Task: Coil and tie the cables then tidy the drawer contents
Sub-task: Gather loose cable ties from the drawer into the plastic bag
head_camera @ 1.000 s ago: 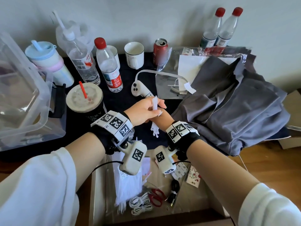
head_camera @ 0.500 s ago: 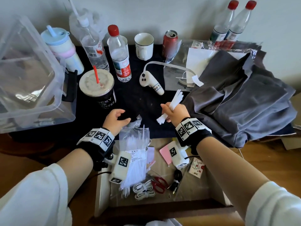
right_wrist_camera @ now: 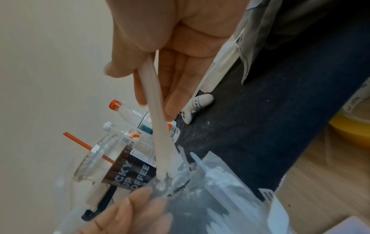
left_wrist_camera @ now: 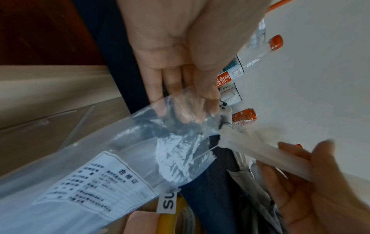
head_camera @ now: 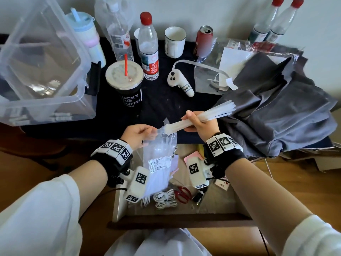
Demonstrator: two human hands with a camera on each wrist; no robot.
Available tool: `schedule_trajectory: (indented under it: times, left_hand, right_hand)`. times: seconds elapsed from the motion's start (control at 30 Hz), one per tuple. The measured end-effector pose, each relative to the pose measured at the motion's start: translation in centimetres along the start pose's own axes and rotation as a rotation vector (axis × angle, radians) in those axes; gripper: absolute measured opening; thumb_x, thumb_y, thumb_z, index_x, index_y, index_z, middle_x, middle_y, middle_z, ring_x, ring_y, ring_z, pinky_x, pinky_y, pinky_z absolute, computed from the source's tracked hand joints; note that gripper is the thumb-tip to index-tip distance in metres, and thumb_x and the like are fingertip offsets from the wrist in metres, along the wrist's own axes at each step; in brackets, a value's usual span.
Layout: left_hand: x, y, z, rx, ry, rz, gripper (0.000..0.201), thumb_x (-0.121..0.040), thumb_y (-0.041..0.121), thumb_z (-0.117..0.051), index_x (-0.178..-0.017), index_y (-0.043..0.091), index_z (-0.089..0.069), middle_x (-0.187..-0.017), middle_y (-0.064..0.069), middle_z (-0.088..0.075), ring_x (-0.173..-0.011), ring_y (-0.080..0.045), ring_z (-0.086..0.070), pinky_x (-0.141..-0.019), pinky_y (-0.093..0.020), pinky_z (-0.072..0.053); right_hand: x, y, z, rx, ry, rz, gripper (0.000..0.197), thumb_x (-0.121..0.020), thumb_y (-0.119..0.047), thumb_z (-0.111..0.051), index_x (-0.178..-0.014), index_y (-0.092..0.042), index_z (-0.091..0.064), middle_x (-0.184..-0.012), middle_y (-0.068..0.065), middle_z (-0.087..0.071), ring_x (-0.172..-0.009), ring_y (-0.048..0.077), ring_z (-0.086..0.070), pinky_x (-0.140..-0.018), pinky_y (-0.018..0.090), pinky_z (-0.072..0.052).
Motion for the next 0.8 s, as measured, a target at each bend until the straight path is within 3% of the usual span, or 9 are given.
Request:
schedule_trajectory:
  times: [0.13,0.37,0.5,0.67,0.73,0.8]
  left_hand:
    - [0.6,-0.4,0.6,-0.038,-0.004,-0.013,0.019,-0.097,0.012,-0.047,-0.093,0.015,-0.065,-0.091,0.003,-0.067,-0.085,-0.005,-0.065,-0.071,-0.019,-0.051]
    - [1.4,-0.5,0.9,-0.045,-0.02,-0.027,0.021,-0.099,0.017,-0.046,-0.095,0.021,-0.066,-0.095,0.007,-0.07,-0.088,-0.004,-0.066,-0.066,-0.015,-0.05]
    - [1.9,-0.5,0.5,-0.06,-0.033,-0.033,0.022,-0.099,0.016,-0.045,-0.094,0.022,-0.066,-0.09,0.009,-0.069,-0.085,-0.001,-0.065,-0.066,-0.015,-0.05]
    - [2.3,-0.7,0.1,-0.087,-0.084,-0.035,0.024,-0.099,0.016,-0.047,-0.091,0.024,-0.068,-0.088,0.011,-0.072,-0.089,-0.004,-0.066,-0.079,-0.029,-0.047]
    - [2.5,-0.6,-0.4,-0.101,-0.139,-0.043,0.021,-0.098,0.015,-0.049,-0.092,0.02,-0.069,-0.088,0.009,-0.073,-0.091,-0.005,-0.067,-0.081,-0.029,-0.048]
    - [2.9,-0.4,-1.0,-0.089,-0.19,-0.062,0.018,-0.097,0.012,-0.049,-0.096,0.01,-0.067,-0.088,0.003,-0.071,-0.081,0.001,-0.067,-0.075,-0.018,-0.052]
  right_hand:
    - [0.8,1.3,-0.9,-0.049,-0.041,-0.017,0.017,-0.089,-0.013,-0.059,-0.074,-0.009,-0.065,-0.077,0.006,-0.065,-0.07,0.006,-0.067,-0.062,0.019,-0.055]
    - [1.9,1.1,-1.7,0.013,-0.112,-0.016,0.016,-0.087,-0.01,-0.061,-0.072,-0.011,-0.066,-0.073,0.003,-0.065,-0.067,0.005,-0.067,-0.061,0.018,-0.056]
    - [2.0,0.6,-1.3,0.079,-0.098,-0.008,0.017,-0.083,-0.016,-0.067,-0.066,-0.01,-0.067,-0.07,0.007,-0.066,-0.066,0.013,-0.067,-0.061,0.025,-0.058]
    - [2.0,-0.1,-1.5,0.243,-0.148,-0.054,0.022,-0.082,-0.027,-0.07,-0.061,-0.018,-0.07,-0.068,0.007,-0.07,-0.067,0.026,-0.069,-0.066,0.033,-0.058]
    - [1.9,-0.2,-1.9,0.298,-0.178,-0.101,0.023,-0.082,-0.027,-0.07,-0.062,-0.015,-0.069,-0.064,0.006,-0.069,-0.058,0.021,-0.068,-0.059,0.026,-0.057]
    - [1.8,-0.1,-2.5,0.357,-0.208,-0.139,0.025,-0.083,-0.028,-0.069,-0.064,-0.012,-0.068,-0.061,0.007,-0.069,-0.057,0.024,-0.068,-0.059,0.028,-0.058]
Point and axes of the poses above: each hand's wrist, its own x-axis away from the middle knuckle, its own z-axis out of the back of the hand, y = z × x, the point moved 7 cm from there along -x, towards the middle knuckle
